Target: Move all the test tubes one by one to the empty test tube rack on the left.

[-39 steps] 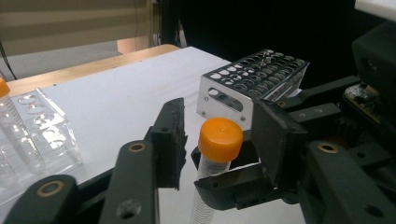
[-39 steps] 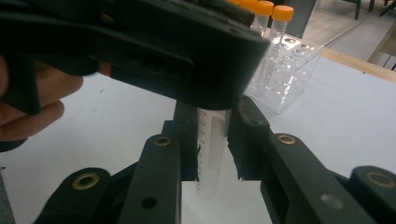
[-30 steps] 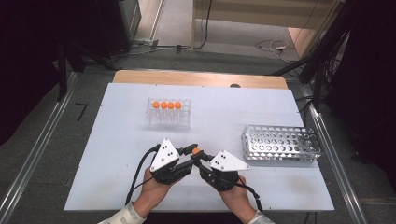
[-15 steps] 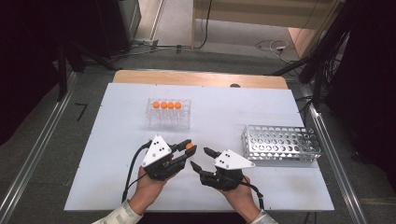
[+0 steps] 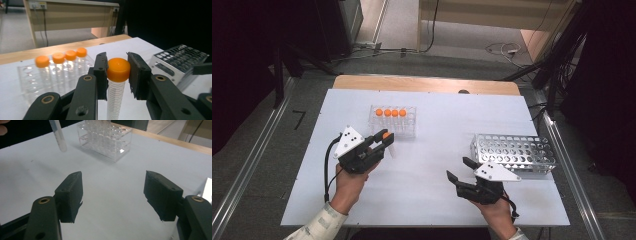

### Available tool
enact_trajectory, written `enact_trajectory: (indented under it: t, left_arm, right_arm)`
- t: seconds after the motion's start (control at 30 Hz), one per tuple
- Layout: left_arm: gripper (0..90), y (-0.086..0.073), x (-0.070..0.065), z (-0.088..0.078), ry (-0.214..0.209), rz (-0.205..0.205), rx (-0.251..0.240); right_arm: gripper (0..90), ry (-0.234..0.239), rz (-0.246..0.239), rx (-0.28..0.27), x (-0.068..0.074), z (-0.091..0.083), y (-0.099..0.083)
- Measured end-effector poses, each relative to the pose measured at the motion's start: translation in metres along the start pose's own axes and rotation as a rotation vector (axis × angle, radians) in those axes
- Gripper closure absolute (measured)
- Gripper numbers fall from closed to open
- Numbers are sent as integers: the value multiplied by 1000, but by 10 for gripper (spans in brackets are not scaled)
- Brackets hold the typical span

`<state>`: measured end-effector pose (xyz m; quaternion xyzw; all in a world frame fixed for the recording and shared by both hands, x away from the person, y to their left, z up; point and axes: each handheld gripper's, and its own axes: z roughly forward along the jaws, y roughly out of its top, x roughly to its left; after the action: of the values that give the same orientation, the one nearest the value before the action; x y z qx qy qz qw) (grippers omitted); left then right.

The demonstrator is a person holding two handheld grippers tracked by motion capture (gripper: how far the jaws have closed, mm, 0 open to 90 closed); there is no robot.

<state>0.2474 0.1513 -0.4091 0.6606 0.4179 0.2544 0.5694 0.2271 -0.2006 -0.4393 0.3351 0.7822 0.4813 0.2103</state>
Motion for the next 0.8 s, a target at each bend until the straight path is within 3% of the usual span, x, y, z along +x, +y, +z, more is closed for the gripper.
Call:
enact_trajectory:
  t: [0.43,0.8]
  left_arm:
    - [702,25,39,10,140,-12,-29]
    - [702,32,64,28,240,-4,-29]
  right_arm:
    - [296,-75,56,-15,-28,-33,-13]
    - [297,-84,66,-18,-31,-35,-13]
